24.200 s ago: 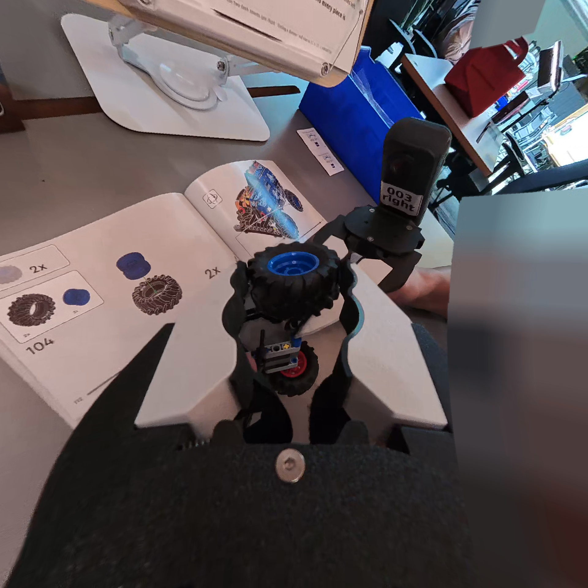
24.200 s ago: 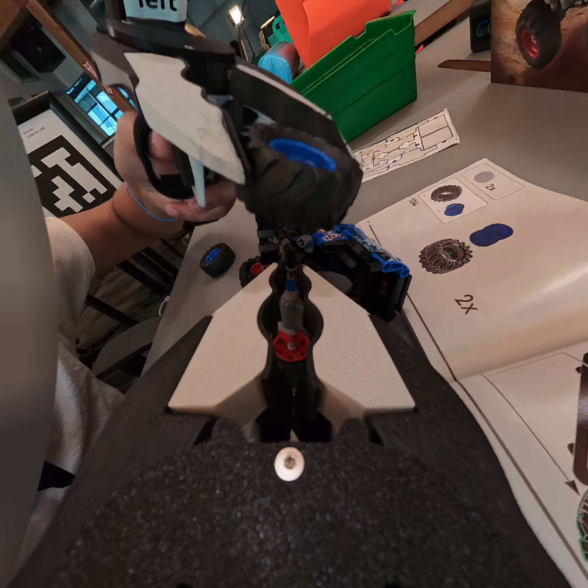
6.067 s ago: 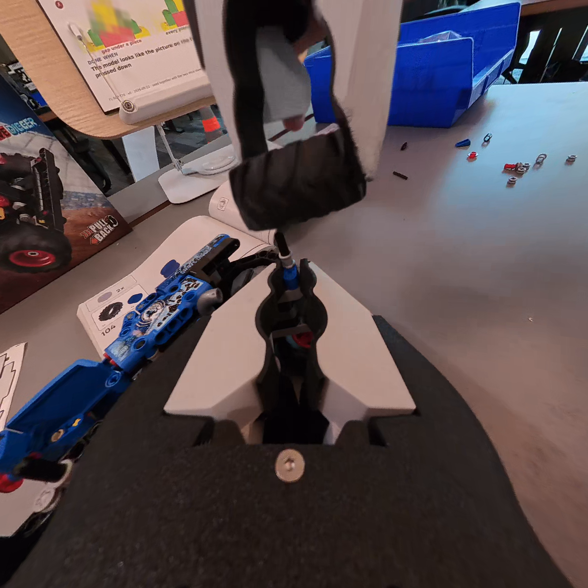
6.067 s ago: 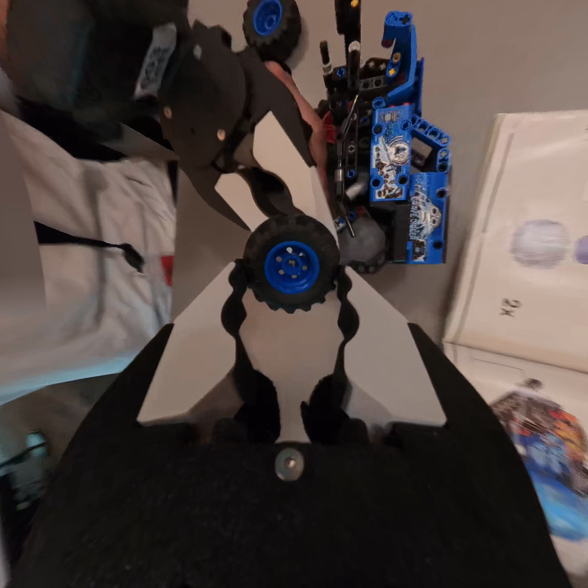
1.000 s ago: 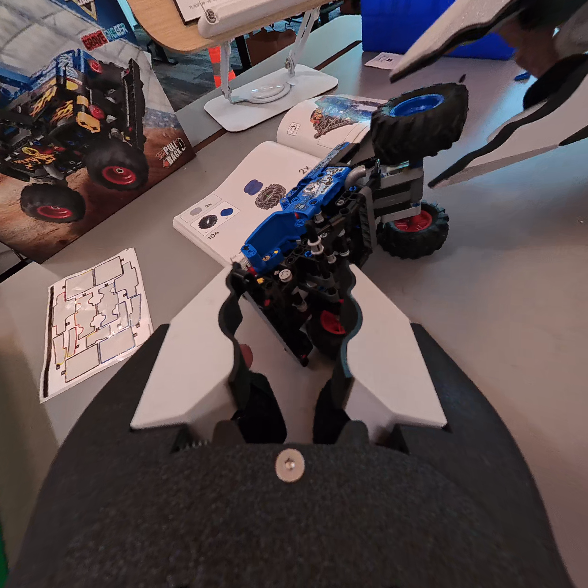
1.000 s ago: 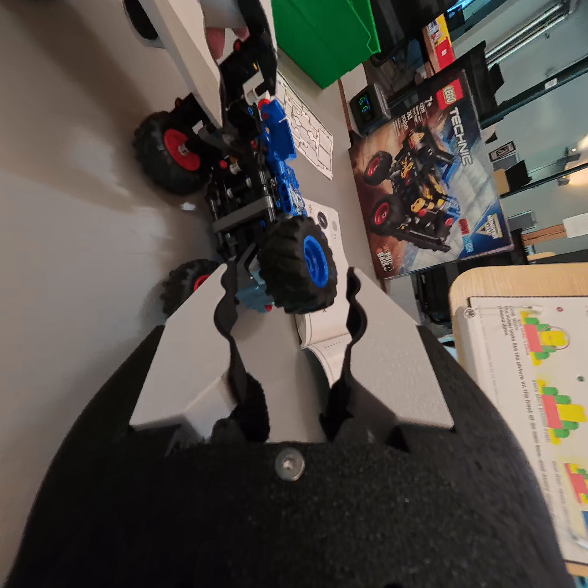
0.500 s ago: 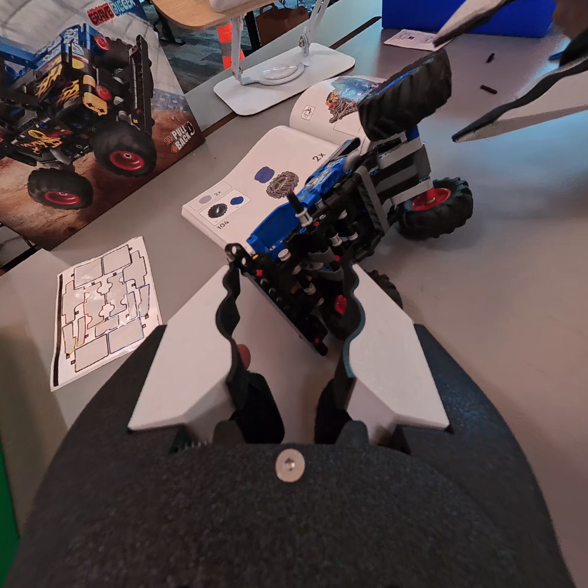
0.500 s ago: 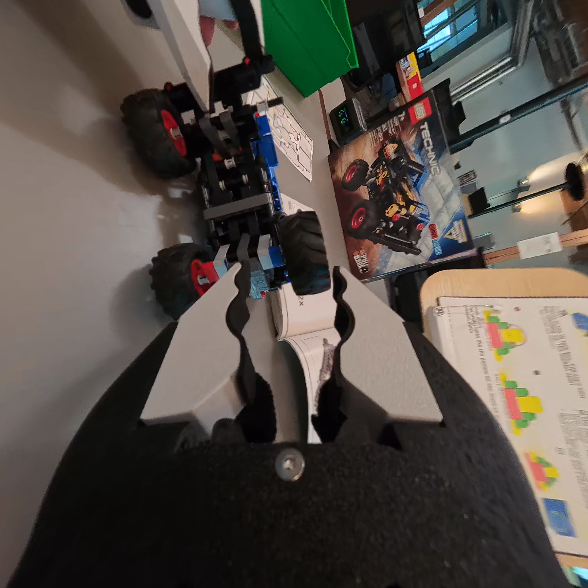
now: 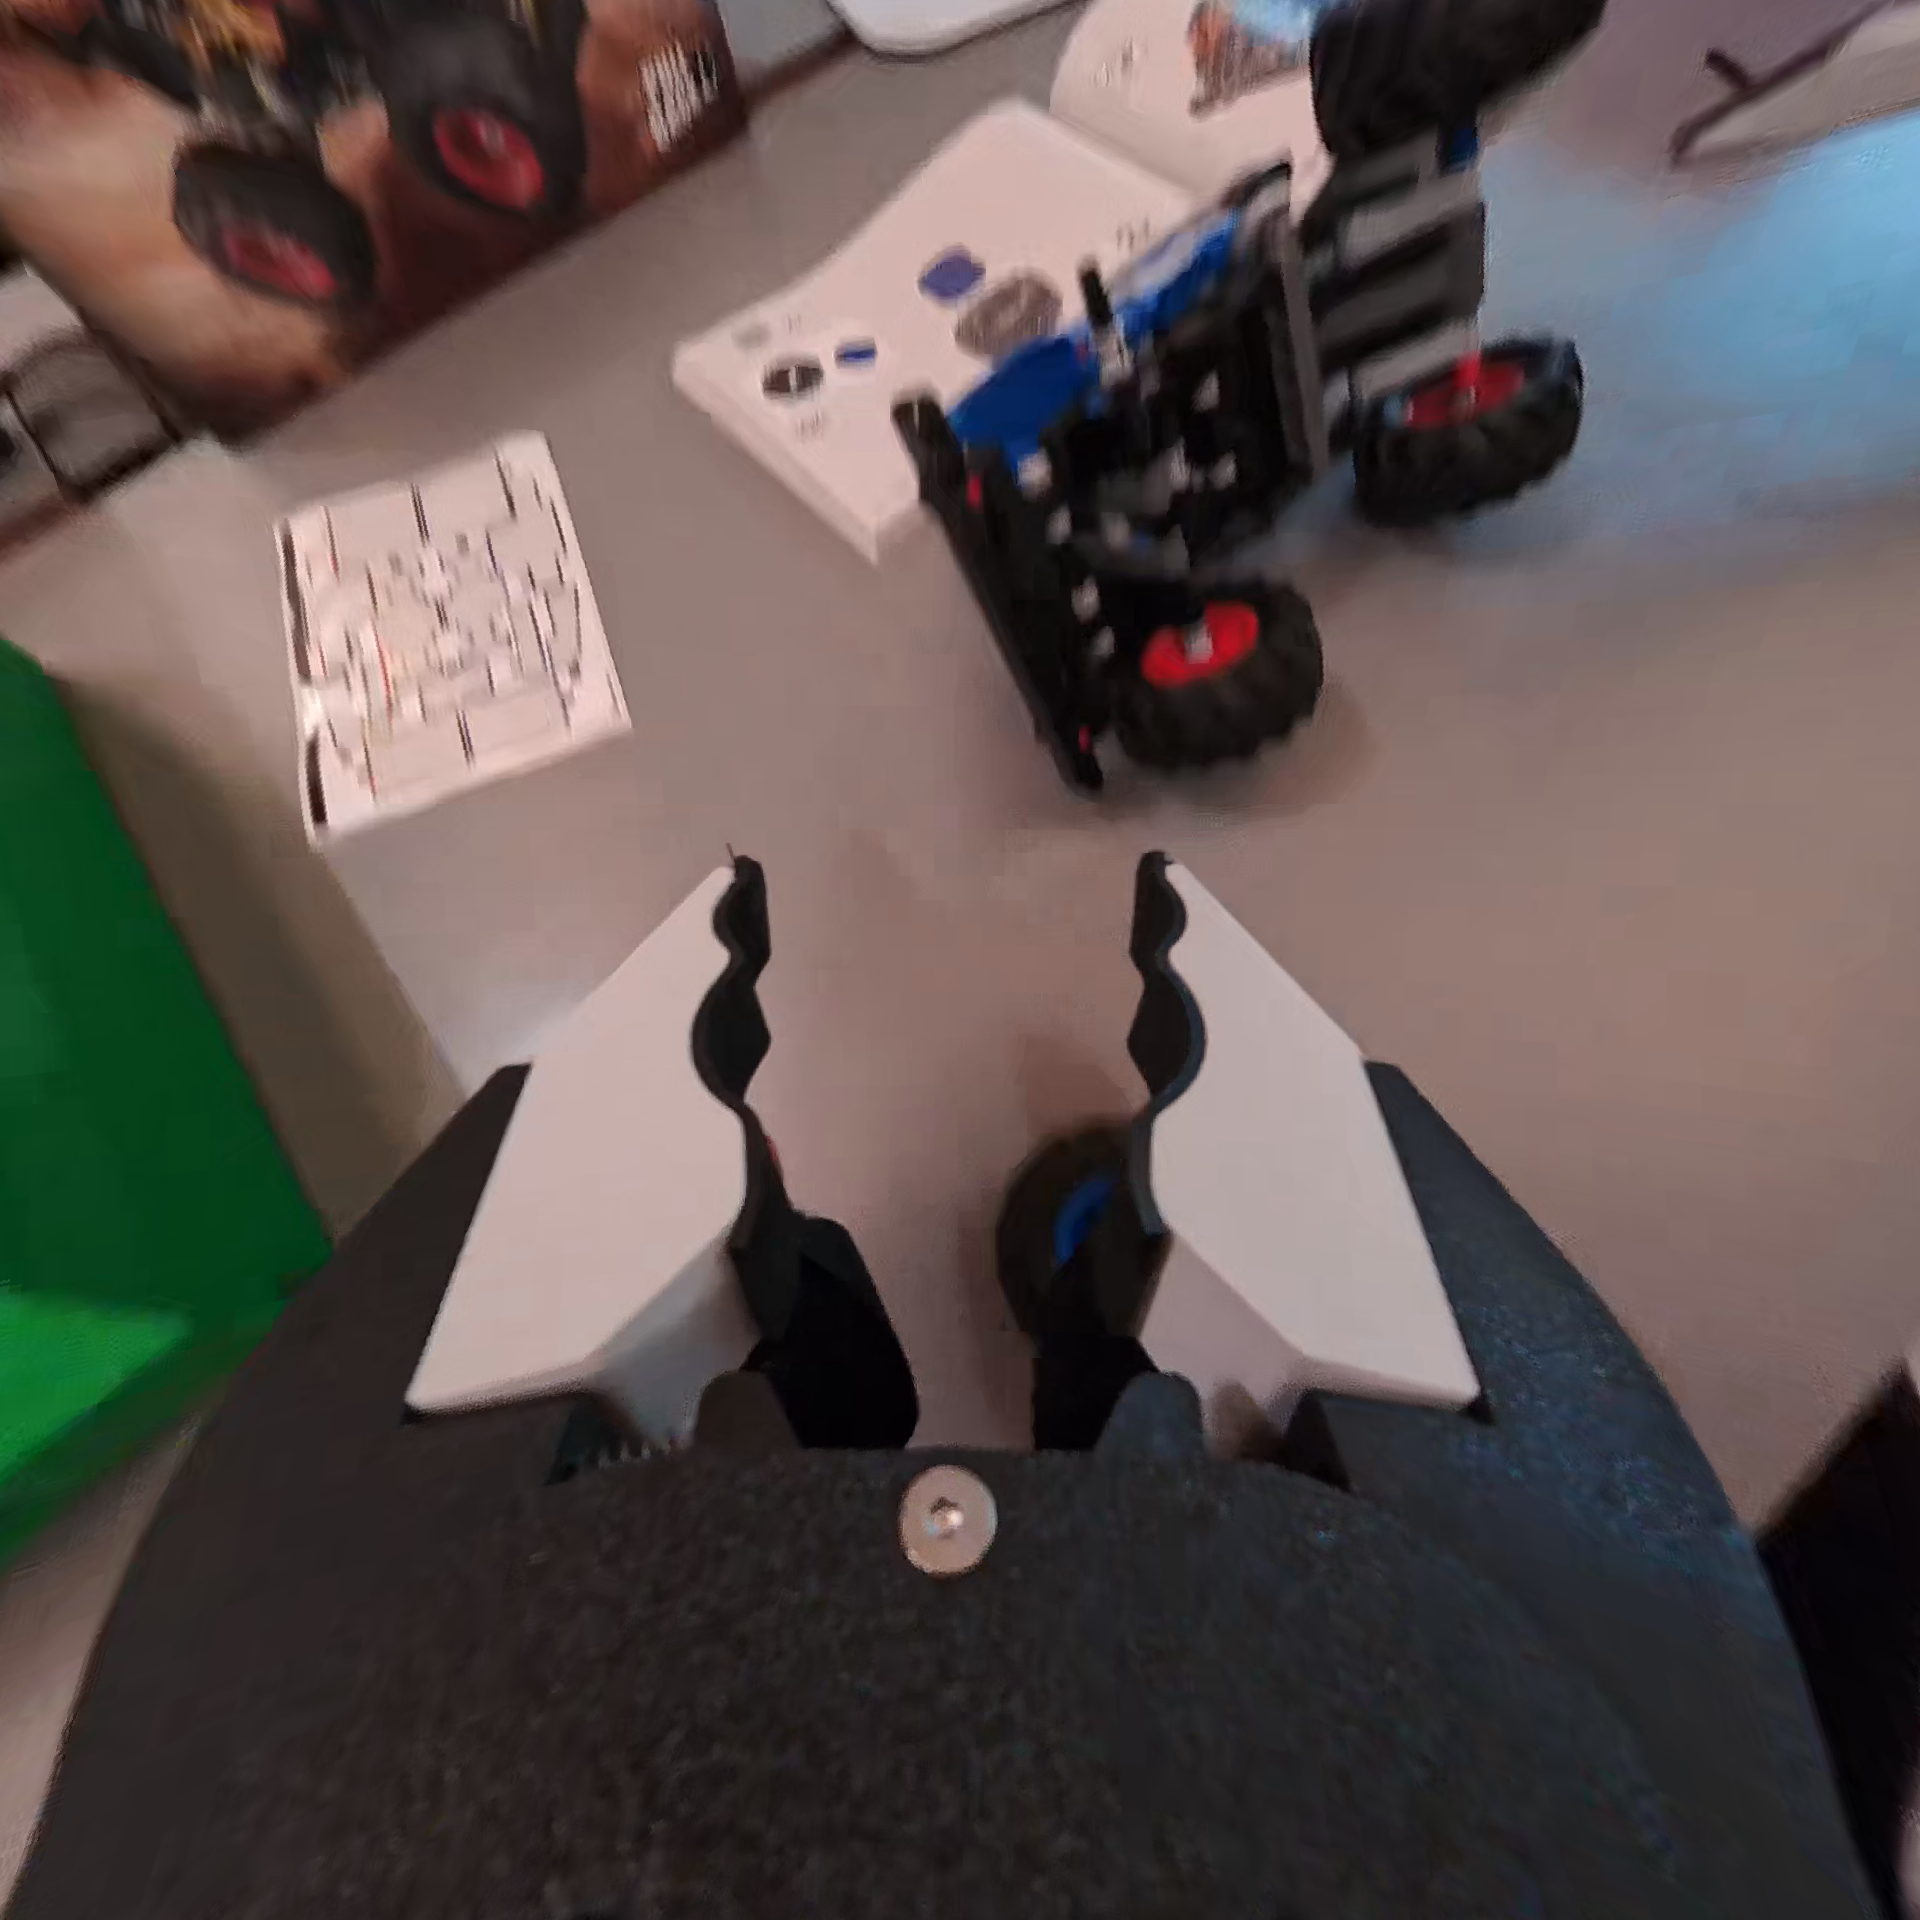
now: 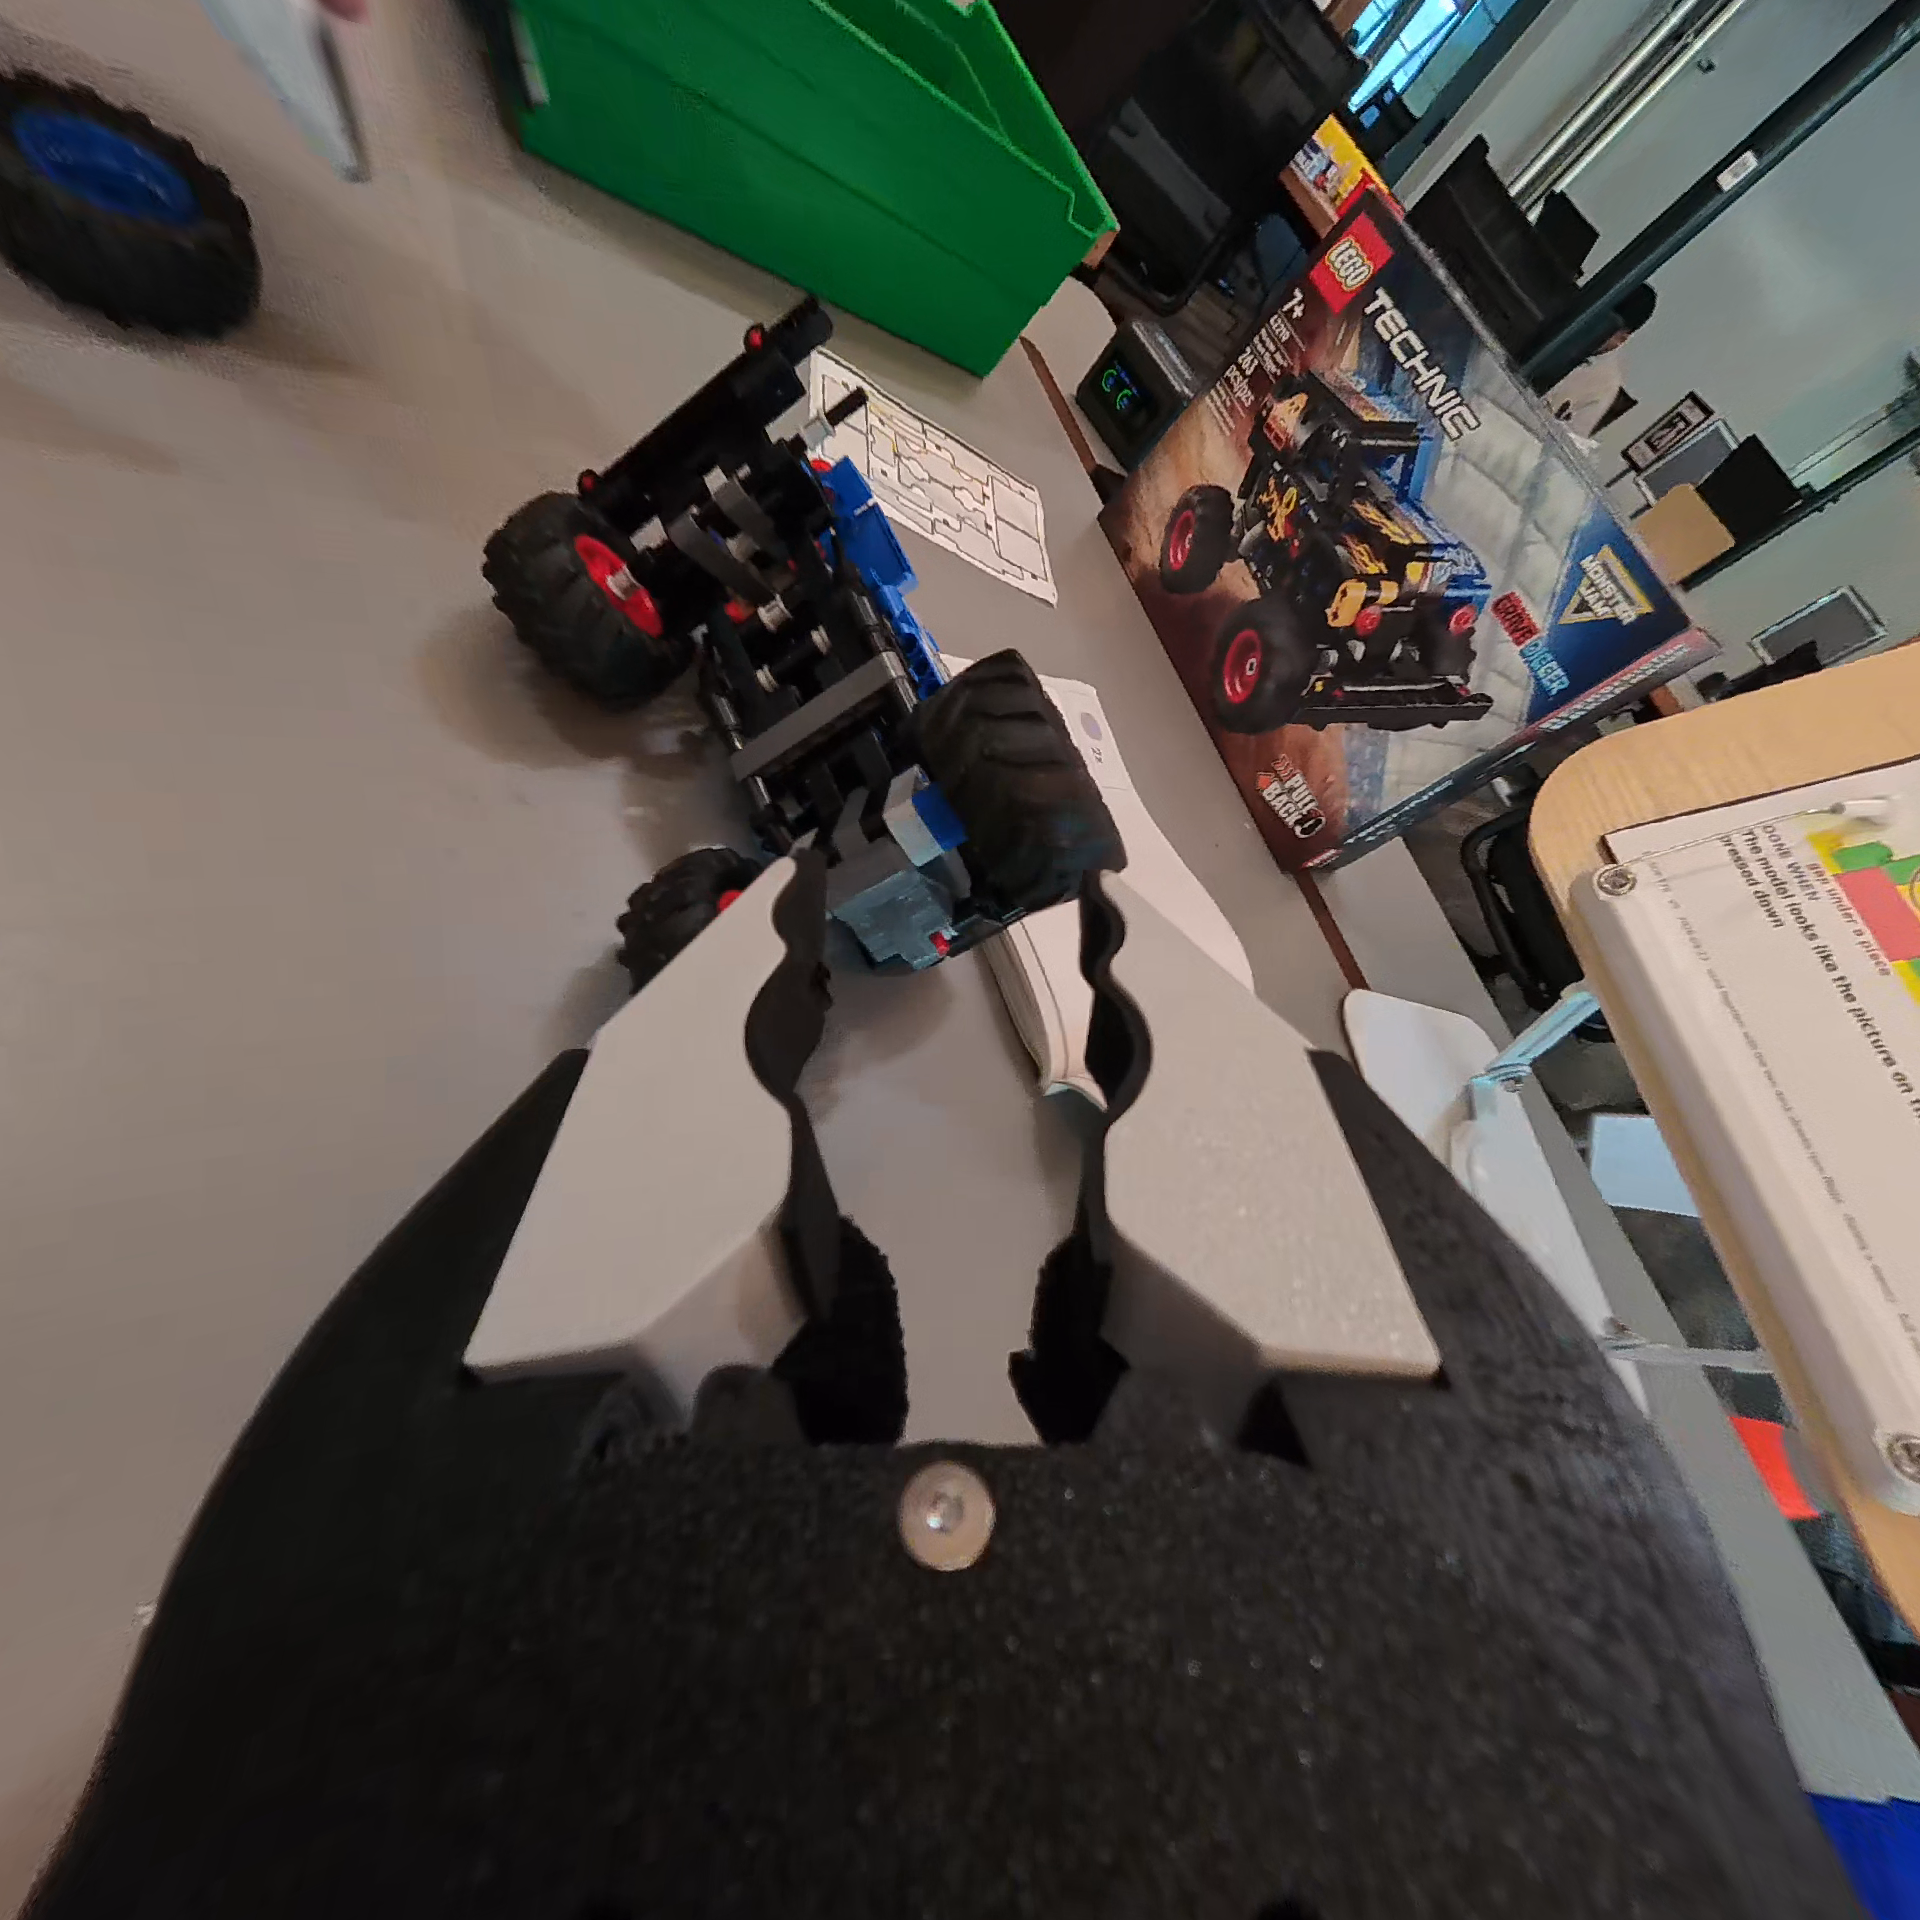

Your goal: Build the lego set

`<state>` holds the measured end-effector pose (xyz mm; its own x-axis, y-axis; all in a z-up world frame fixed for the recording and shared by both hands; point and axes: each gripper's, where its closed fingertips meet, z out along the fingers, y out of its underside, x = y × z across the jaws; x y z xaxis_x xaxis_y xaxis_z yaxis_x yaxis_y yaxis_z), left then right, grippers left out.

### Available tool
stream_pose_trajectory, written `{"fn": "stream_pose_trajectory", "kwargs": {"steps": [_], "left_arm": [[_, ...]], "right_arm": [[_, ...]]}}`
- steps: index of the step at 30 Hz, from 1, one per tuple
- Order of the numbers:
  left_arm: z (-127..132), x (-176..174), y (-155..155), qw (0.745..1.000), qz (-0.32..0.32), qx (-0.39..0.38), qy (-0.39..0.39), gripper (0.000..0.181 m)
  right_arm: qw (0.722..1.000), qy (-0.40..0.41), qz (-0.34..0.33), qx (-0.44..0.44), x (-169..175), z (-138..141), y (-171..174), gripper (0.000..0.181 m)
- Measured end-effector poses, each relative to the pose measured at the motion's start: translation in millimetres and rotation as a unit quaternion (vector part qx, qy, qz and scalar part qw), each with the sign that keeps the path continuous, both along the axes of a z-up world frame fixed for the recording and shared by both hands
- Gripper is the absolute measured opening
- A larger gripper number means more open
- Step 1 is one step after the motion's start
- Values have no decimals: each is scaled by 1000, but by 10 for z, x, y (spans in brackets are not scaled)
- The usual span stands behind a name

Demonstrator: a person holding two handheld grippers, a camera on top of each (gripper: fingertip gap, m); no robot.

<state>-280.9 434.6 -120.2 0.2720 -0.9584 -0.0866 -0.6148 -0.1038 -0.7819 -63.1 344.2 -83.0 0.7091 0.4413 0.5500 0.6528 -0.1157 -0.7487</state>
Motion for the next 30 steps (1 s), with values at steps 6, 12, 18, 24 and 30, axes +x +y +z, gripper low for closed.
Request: {"fn": "stream_pose_trajectory", "kwargs": {"steps": [6,12,18,24,30], "left_arm": [[-448,-667,-503,997,-14,-40,58,74],[-511,-509,-452,998,-4,21,54,59],[-441,-385,-461,994,-32,69,77,57],[450,323,-399,996,-62,-33,-51,57],[881,944,-278,952,-162,-258,16,57]], "right_arm": [[999,21,28,-23,-225,-76,-48,45],[996,39,65,-54,-543,-230,-139,44],[986,79,112,-92,-802,-278,-272,45],[966,139,141,-164,-1018,-342,-228,46],[983,137,73,-101,-1046,-23,252,56]]}}
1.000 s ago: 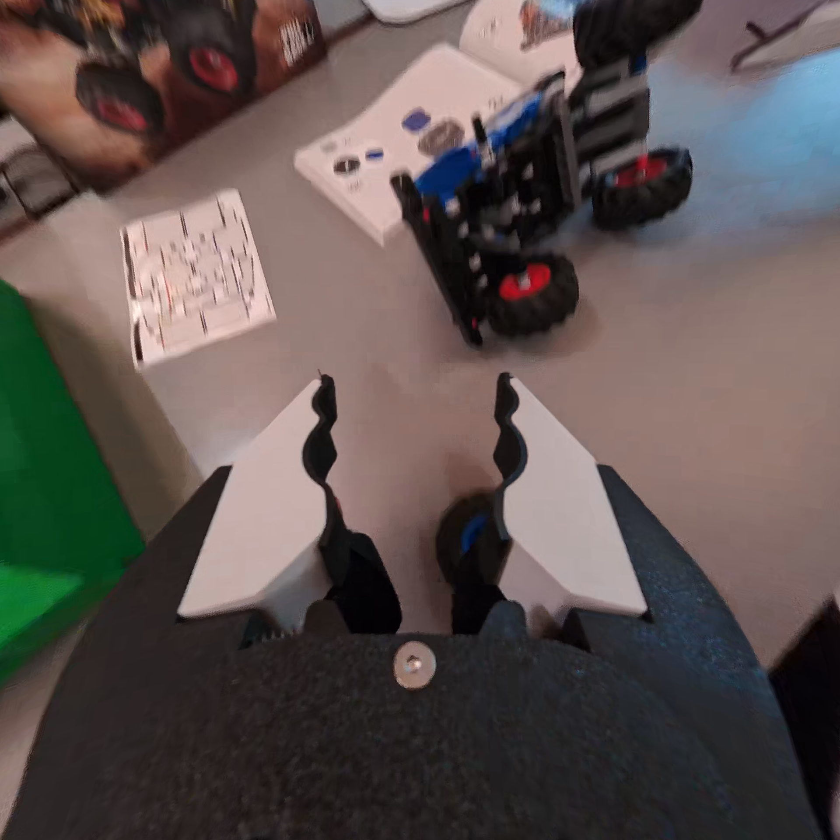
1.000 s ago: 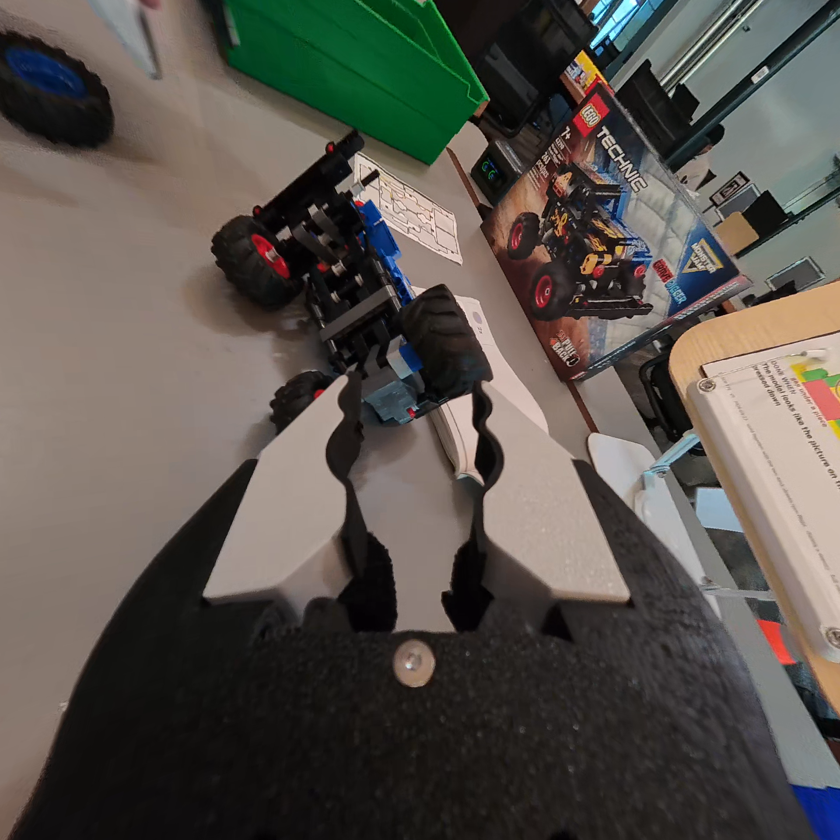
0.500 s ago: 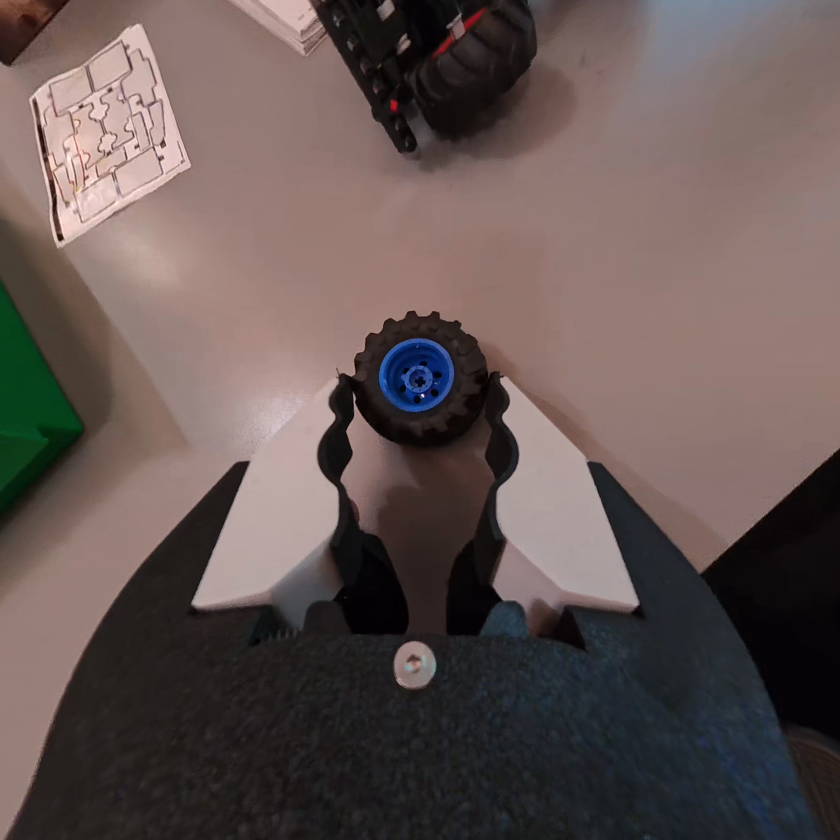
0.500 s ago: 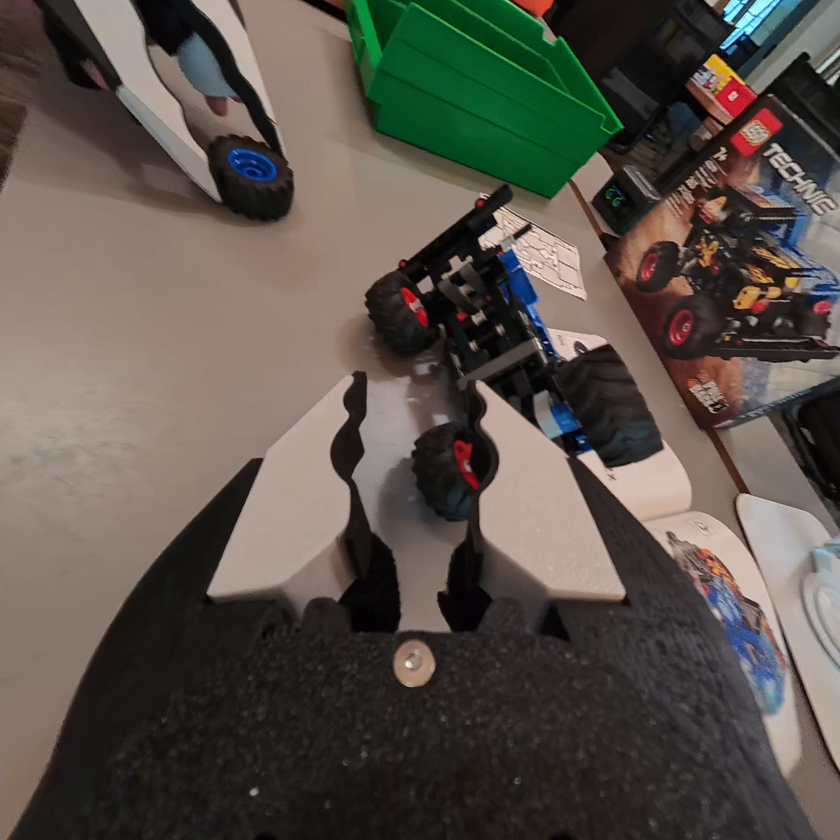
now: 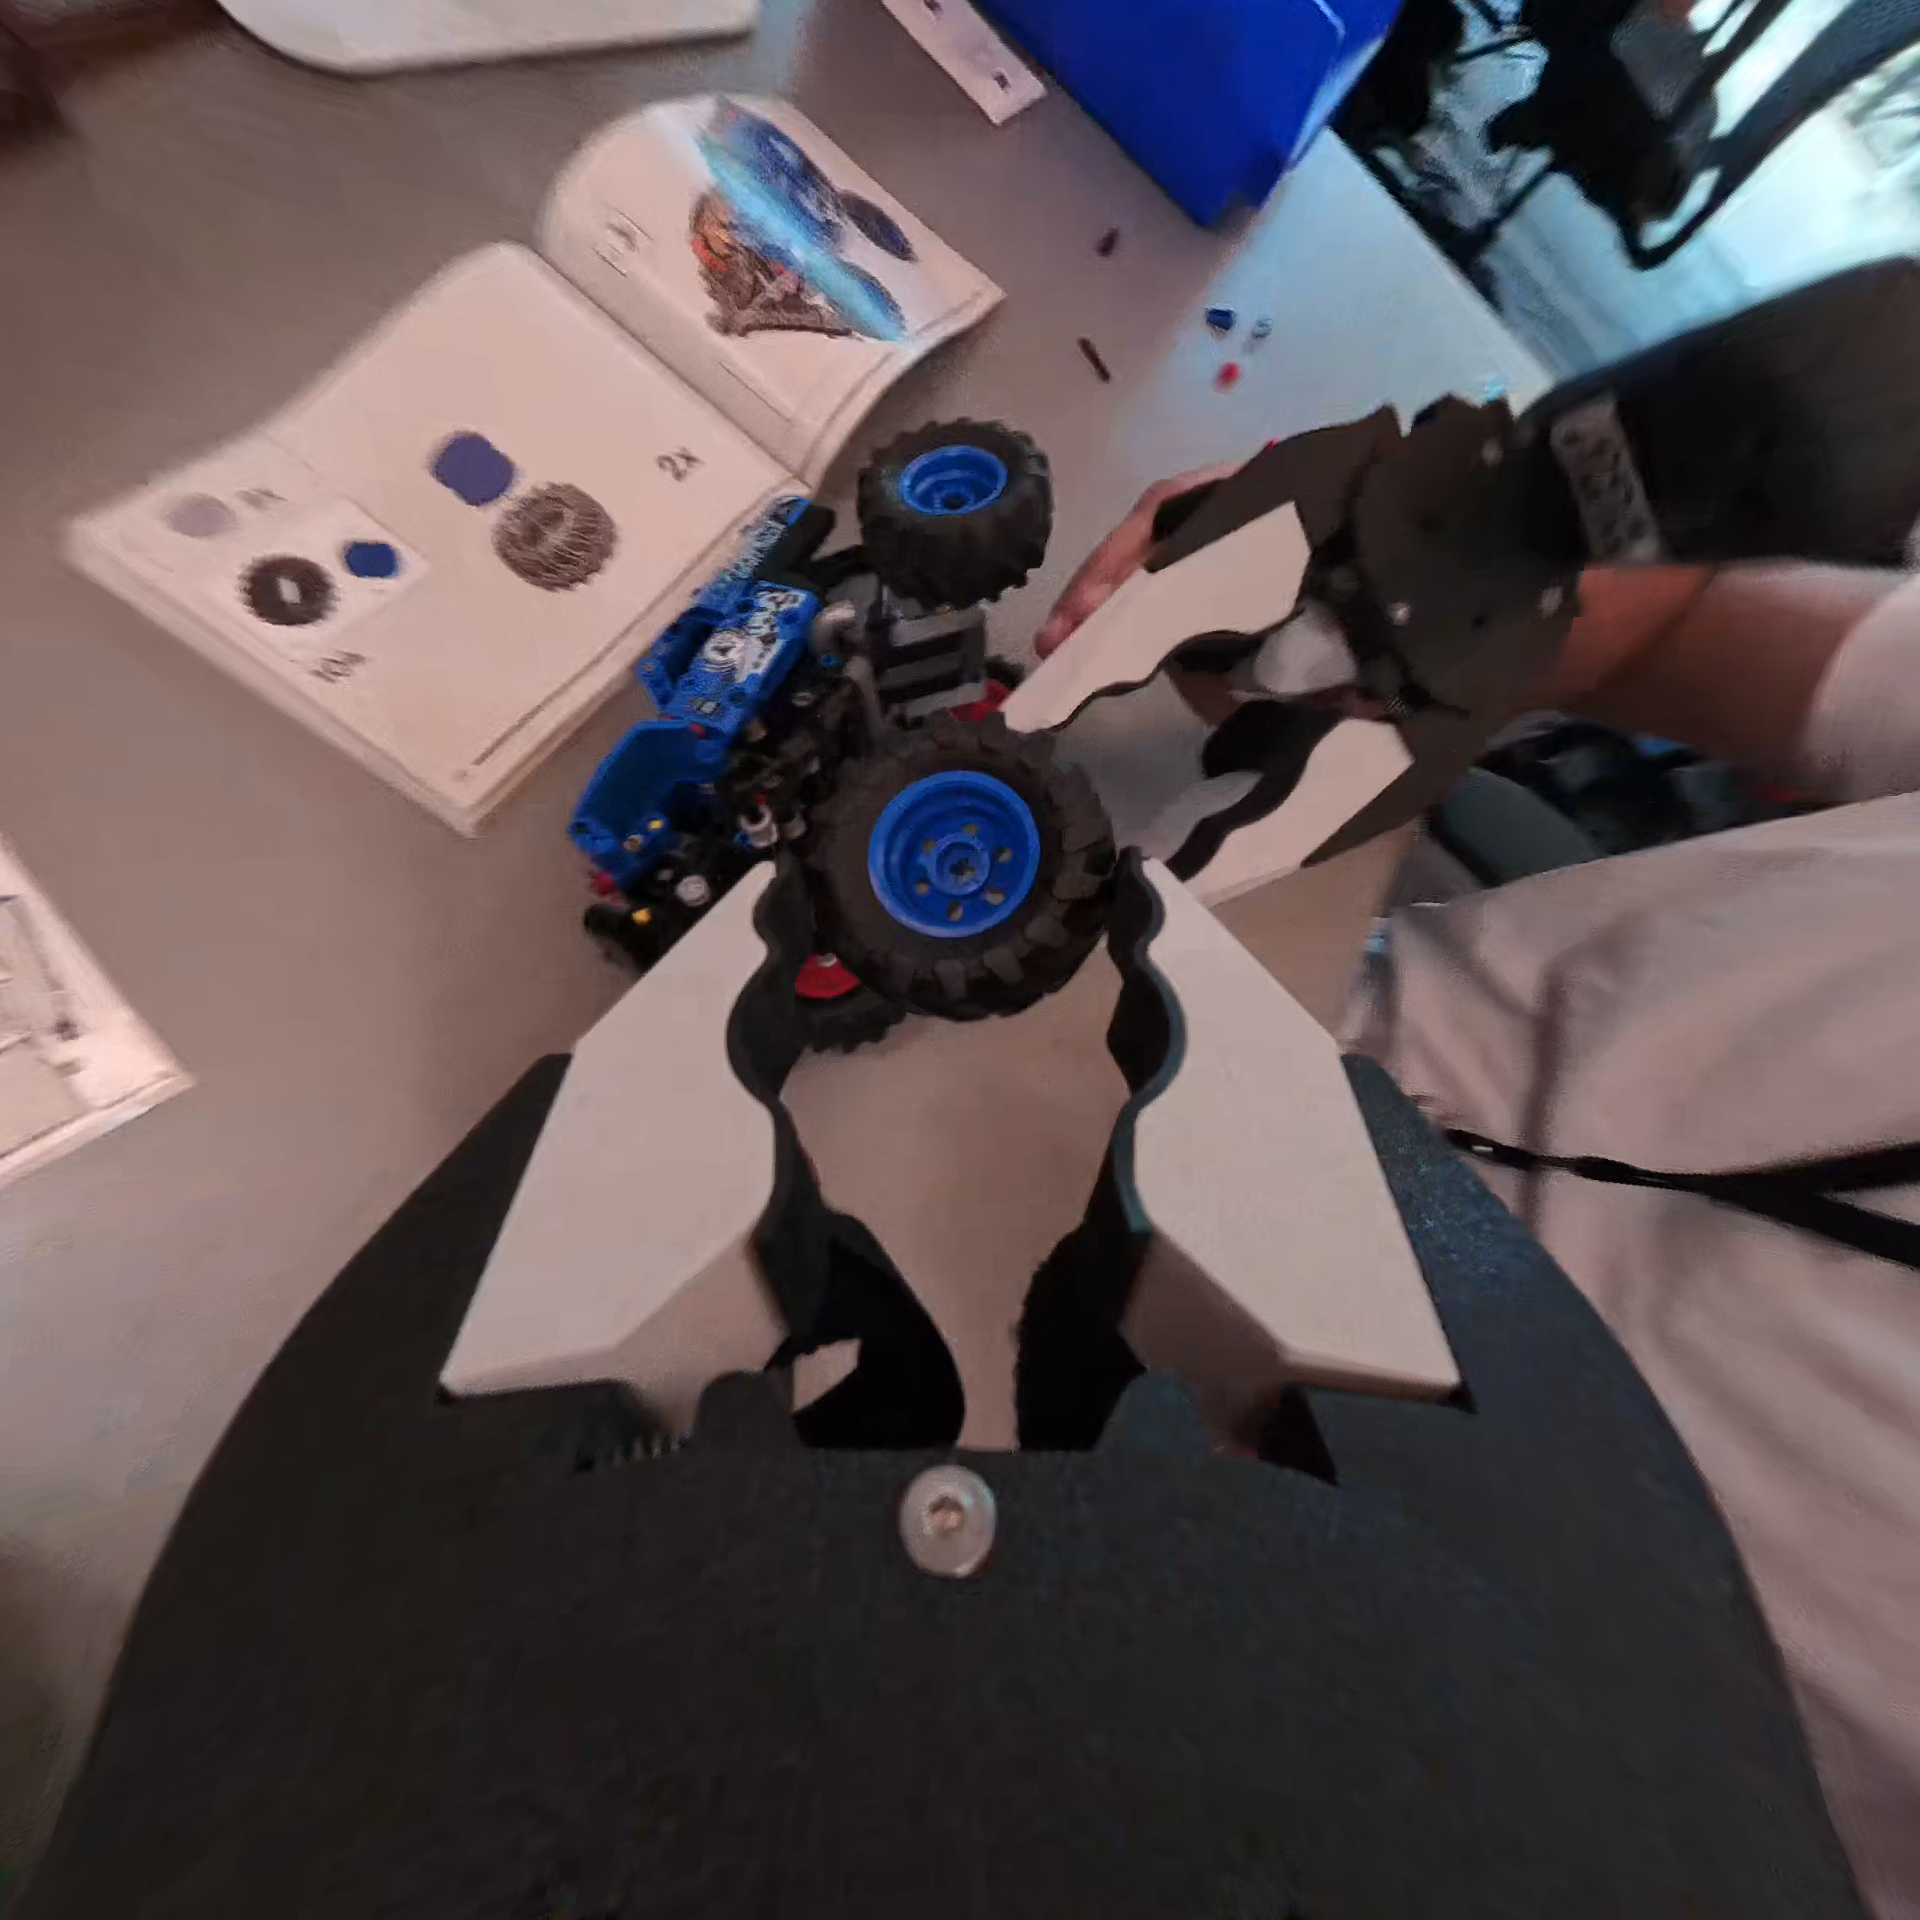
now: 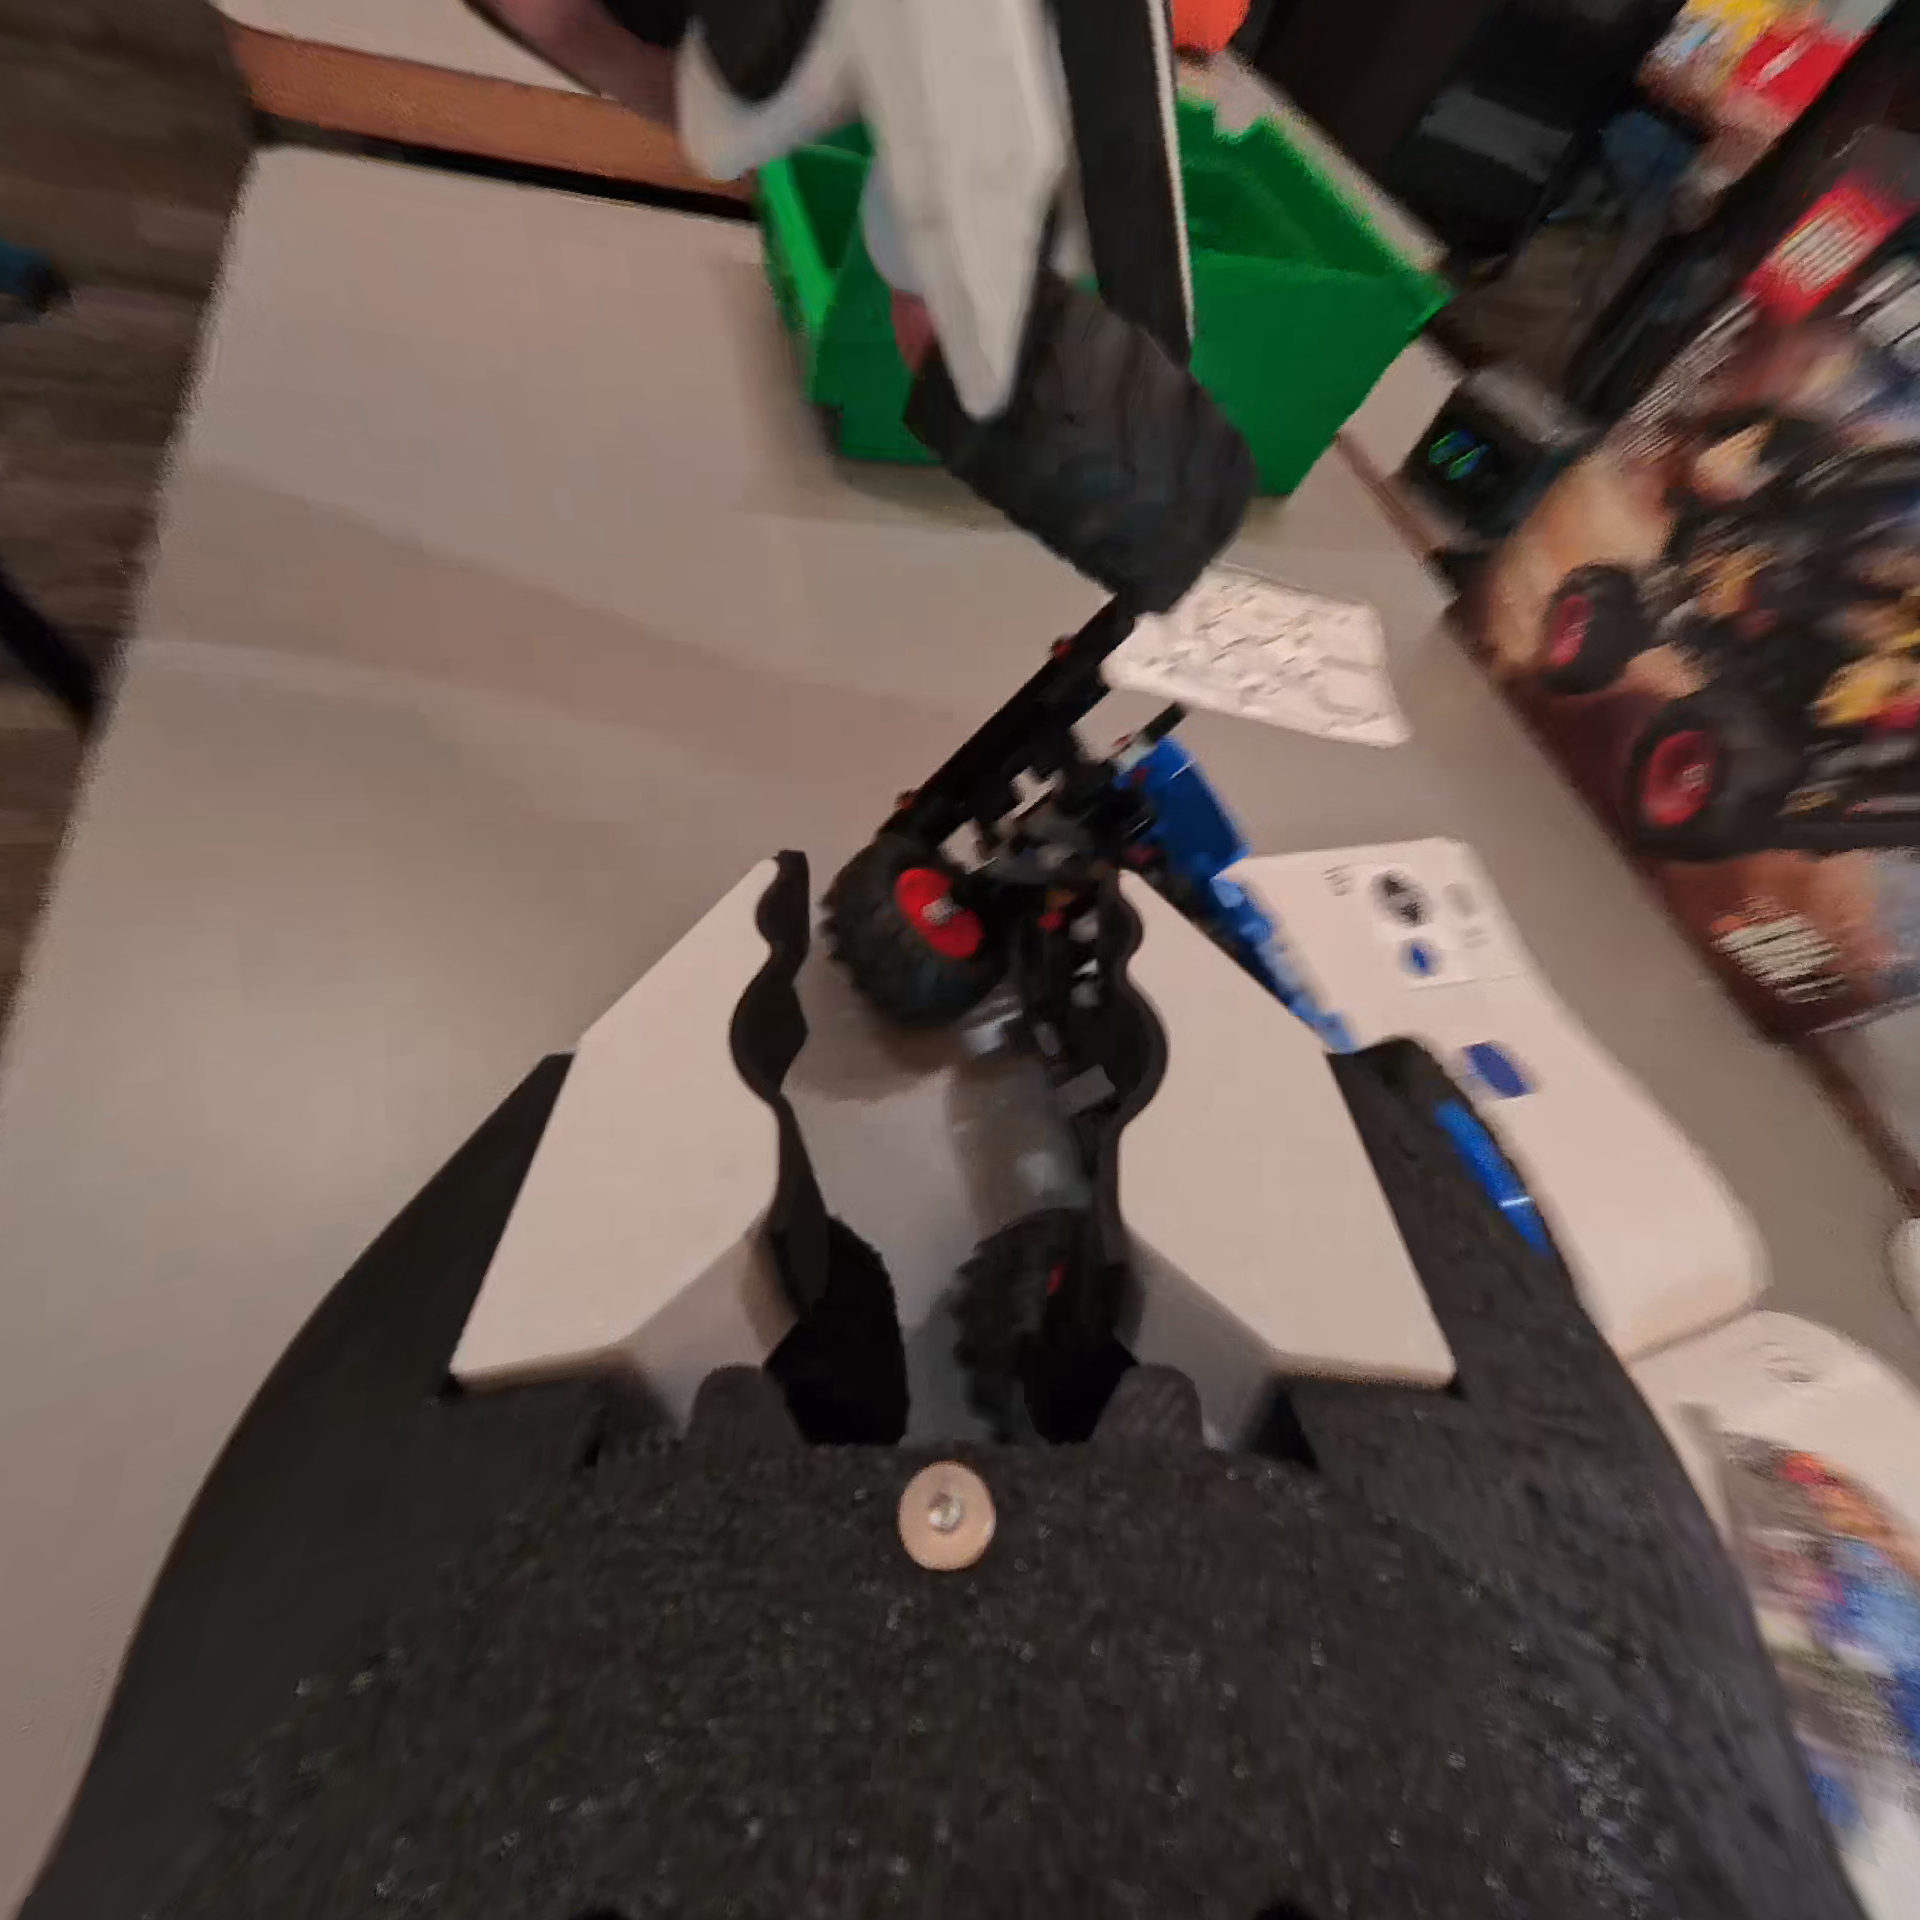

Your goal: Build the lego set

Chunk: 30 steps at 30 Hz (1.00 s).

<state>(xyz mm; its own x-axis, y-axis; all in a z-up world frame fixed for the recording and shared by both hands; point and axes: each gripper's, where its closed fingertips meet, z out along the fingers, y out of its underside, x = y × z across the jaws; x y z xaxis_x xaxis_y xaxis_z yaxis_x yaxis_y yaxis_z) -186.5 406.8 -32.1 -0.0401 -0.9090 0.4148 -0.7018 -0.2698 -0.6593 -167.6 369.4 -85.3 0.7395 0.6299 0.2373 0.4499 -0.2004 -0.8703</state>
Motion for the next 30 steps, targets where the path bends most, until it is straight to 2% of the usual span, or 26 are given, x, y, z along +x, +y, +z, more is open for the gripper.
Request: {"fn": "stream_pose_trajectory", "kwargs": {"steps": [3,6,8,11,14,17,21,24,26,28,30], "left_arm": [[139,58,-48,992,-67,-100,43,56],[238,16,-123,974,-102,-182,87,57],[284,-10,-168,967,-114,-204,100,57],[278,-47,-216,968,-122,-192,108,57],[206,-91,-261,971,-135,-157,119,57],[187,-63,-283,973,-137,-144,115,57],[127,-18,-195,982,-127,-103,99,57],[138,39,1,994,-79,-61,42,55],[49,13,224,999,-29,18,4,58],[-80,-98,451,993,23,116,-30,62],[-213,-182,503,979,64,176,-75,61]], "right_arm": [[992,-88,-9,91,18,254,72,49],[983,-125,4,135,-14,539,105,47],[981,-129,18,144,-19,694,126,47],[977,-139,67,145,-74,812,96,43],[968,-161,107,160,-108,833,92,36],[967,-170,136,135,-158,744,83,27],[958,-214,118,149,-119,671,194,27],[952,-234,70,186,-1,699,330,26],[944,-261,42,196,114,646,441,26],[946,-281,23,157,215,478,558,26],[951,-281,10,125,266,353,657,26]]}}
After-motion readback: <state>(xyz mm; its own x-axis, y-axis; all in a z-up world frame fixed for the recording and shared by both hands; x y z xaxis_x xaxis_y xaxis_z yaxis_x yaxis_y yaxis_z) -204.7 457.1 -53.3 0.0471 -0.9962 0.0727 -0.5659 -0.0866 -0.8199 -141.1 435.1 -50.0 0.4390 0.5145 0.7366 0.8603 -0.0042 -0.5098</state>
